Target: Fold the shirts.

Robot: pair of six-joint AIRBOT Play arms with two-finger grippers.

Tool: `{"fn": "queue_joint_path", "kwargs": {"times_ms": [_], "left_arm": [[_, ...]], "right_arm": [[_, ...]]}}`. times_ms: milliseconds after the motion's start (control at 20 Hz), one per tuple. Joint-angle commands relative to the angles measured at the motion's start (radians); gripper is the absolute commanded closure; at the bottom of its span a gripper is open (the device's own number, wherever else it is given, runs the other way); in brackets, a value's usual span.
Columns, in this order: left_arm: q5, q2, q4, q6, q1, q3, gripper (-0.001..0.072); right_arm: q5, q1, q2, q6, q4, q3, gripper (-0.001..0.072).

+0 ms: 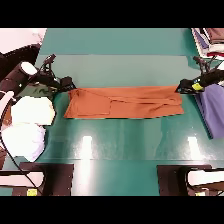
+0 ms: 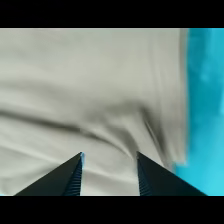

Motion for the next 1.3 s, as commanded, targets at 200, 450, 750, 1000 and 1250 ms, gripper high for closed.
{"fn": "queue_joint_path", "kwargs": {"times_ms": [200, 450, 750, 1000, 1250], "left_arm": [[-0.182, -0.025, -0.027, -0.007, 0.0, 0.13, 0.053], [-0.173, -0.027, -0.042, 0.011, -0.071, 0.13, 0.0684], [-0.065, -0.028, -0.042, -0.035, -0.201, 0.13, 0.0684], [0.044, -0.08, -0.063, -0.071, -0.308, 0.135, 0.0685], [0.102, -0.2, -0.127, -0.069, -0.402, 0.187, 0.0685]], "right_arm": [[0.067, -0.207, 0.027, -0.073, 0.124, -0.105, 0.0179], [0.045, -0.281, -0.018, -0.12, 0.207, -0.252, 0.0133], [-0.012, -0.203, -0.113, -0.153, 0.356, -0.224, 0.0146], [0.01, -0.122, -0.124, -0.193, 0.35, -0.112, 0.0698], [0.158, -0.033, -0.074, -0.181, 0.353, 0.08, 0.0696]]}}
